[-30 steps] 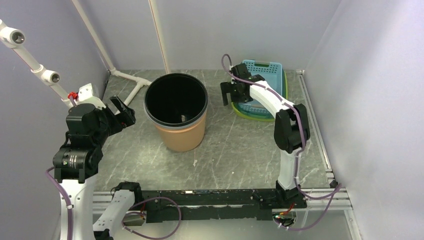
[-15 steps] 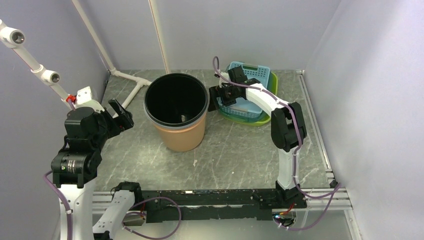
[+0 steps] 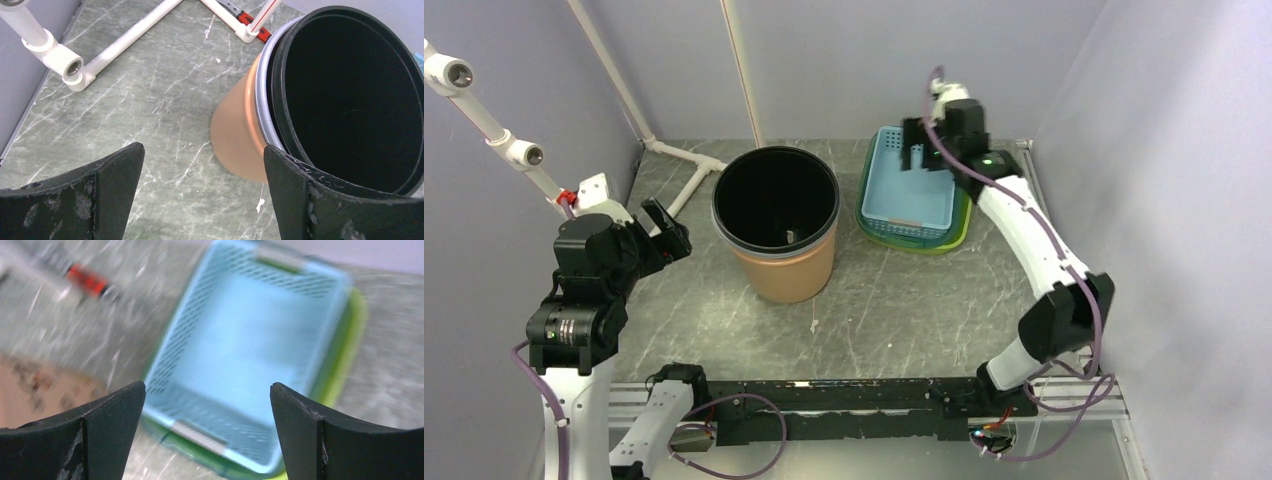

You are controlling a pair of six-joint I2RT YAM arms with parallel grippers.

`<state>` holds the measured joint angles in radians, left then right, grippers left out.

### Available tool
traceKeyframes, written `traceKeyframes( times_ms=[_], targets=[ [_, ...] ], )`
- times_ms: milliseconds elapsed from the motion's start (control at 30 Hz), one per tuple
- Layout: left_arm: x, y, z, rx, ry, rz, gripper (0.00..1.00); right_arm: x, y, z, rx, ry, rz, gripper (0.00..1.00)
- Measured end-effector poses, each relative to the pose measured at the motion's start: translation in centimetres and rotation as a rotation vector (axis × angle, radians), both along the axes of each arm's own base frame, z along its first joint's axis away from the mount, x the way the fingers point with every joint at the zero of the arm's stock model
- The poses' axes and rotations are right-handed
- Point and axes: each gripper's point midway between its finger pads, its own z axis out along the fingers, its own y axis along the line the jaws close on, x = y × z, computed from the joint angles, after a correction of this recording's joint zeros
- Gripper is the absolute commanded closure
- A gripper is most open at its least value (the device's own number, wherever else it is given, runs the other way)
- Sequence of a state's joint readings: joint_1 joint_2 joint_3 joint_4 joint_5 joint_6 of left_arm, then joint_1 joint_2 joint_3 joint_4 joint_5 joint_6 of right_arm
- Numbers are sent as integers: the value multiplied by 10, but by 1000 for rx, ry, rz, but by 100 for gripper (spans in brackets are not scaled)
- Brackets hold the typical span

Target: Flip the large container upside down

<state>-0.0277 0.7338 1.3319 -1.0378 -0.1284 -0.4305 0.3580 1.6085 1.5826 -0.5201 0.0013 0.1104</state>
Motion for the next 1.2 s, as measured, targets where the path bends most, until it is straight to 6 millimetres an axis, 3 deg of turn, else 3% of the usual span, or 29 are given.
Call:
traceKeyframes(
  times_ms=[100, 167, 200, 300, 400, 500, 767, 867, 1000, 1133, 1200],
  targets=[
    [1, -1, -1, -1, 3, -2, 5, 14, -70, 28, 32, -68, -246, 0],
    [1, -1, -1, -4, 5, -7, 5, 27, -131, 20, 84, -36, -427, 0],
    [2, -2, -1, -5, 6, -8, 5, 33, -165, 3, 120, 11, -531, 0],
    [2, -3, -2, -9, 10, -16, 5, 37, -226, -54, 176, 155, -726, 0],
    [4, -5, -2, -12, 16, -24, 5, 22, -256, -122, 200, 344, -861, 0],
    [5, -6, -2, -13, 18, -28, 5, 13, -256, -161, 203, 465, -900, 0],
    [4, -11, -1, -27, 18, -55, 5, 20, -212, -209, 272, 629, -732, 0],
    [5, -14, -2, -36, 22, -71, 5, 32, -189, -219, 261, 663, -652, 0],
    [8, -20, -2, -49, 29, -99, 5, 51, -142, -224, 216, 667, -521, 0],
    [8, -26, 3, -62, 18, -130, 5, 56, -101, -218, 181, 656, -406, 0],
    [7, -29, 5, -70, 11, -147, 5, 55, -91, -216, 178, 656, -372, 0]
  ],
)
